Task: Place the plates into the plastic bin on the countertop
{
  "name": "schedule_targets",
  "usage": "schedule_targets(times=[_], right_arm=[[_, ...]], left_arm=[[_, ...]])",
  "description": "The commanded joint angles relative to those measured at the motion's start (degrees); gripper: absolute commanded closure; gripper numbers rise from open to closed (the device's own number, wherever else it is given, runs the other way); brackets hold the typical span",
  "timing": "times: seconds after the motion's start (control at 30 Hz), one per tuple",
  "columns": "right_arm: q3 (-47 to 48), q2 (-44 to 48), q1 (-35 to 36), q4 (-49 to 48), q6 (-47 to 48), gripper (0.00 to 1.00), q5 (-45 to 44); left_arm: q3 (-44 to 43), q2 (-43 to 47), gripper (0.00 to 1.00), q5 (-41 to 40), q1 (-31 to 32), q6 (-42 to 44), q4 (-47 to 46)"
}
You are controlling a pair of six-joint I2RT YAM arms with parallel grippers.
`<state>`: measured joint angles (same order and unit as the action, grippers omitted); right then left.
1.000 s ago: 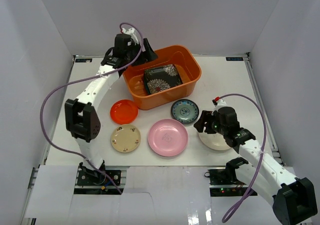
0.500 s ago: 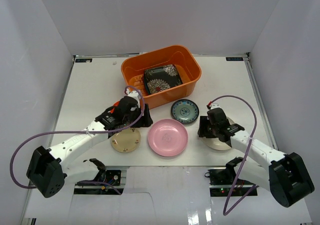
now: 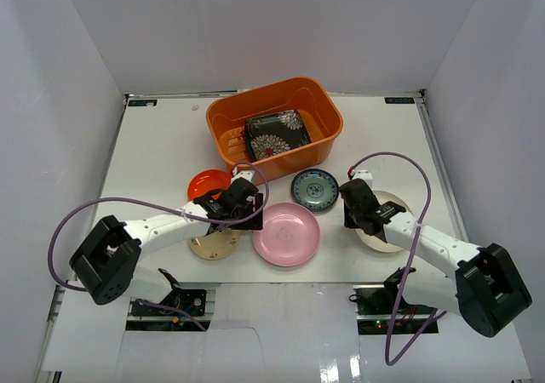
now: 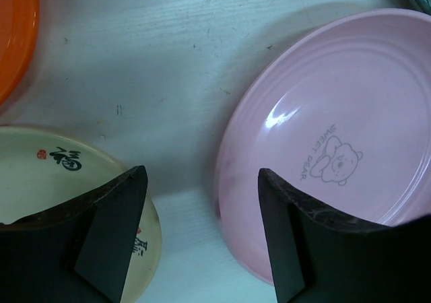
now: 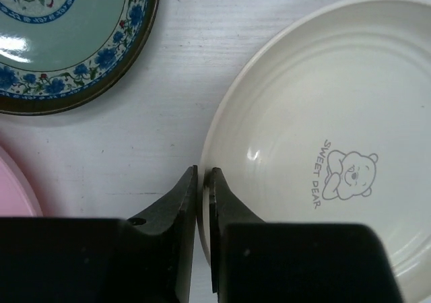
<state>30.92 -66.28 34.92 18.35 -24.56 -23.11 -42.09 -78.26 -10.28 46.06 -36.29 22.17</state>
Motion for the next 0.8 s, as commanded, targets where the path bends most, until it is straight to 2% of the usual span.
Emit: schedule_targets(times=[0.0, 0.13, 0.27, 0.33, 0.37, 0.5, 0.53, 0.6, 0.7, 0.77], right_arm=[[2.91, 3.6, 0.33, 4.49, -1.64, 0.92, -1.49], [9.31, 8.7, 0.33, 6.0, 0.03, 0.92, -2.64], [18.55, 8.37, 0.33, 4.17, 4.41, 0.92, -3.08], [21.89, 6.01, 0.41, 1.44, 7.05, 0.92, -2.55], [25.65, 4.86, 0.42, 0.12, 8.63, 0.92, -1.25], [36.73, -2.52, 0.33, -7.43, 19.77, 0.92, 5.87], [39.46, -6.8, 0.41, -8.06, 21.46, 0.92, 6.58], [48.21, -11.74, 0.33, -8.33, 27.5, 0.92, 11.4], [60.26, -22.29, 0.33, -7.28, 30.87, 0.92, 18.7], [65.04, -29.67, 0.33, -6.49, 33.16, 0.92, 24.57]], left_arm=[[-0.89, -0.31, 0.24, -1.32, 0.69, 0.43, -3.45], [-1.16, -3.47, 0.39, 1.05, 1.74, 1.14, -5.38], [-1.95, -6.11, 0.66, 1.49, 3.07, 1.31, -6.0], [-1.86, -6.38, 0.83, 1.32, 3.33, 0.88, -6.09], [-1.6, -6.03, 0.99, 0.88, 3.33, 0.7, -6.09], [-0.11, -1.38, 1.0, 0.18, 3.42, -0.18, -6.26], [0.16, 0.02, 1.0, 0.09, 3.42, -0.36, -6.44], [0.77, 4.49, 1.0, -0.35, 3.33, -0.53, -6.44], [1.3, 10.55, 1.0, -0.87, 3.42, -0.8, -5.48], [0.6, 13.03, 1.0, -1.67, 3.33, -0.97, -3.21]])
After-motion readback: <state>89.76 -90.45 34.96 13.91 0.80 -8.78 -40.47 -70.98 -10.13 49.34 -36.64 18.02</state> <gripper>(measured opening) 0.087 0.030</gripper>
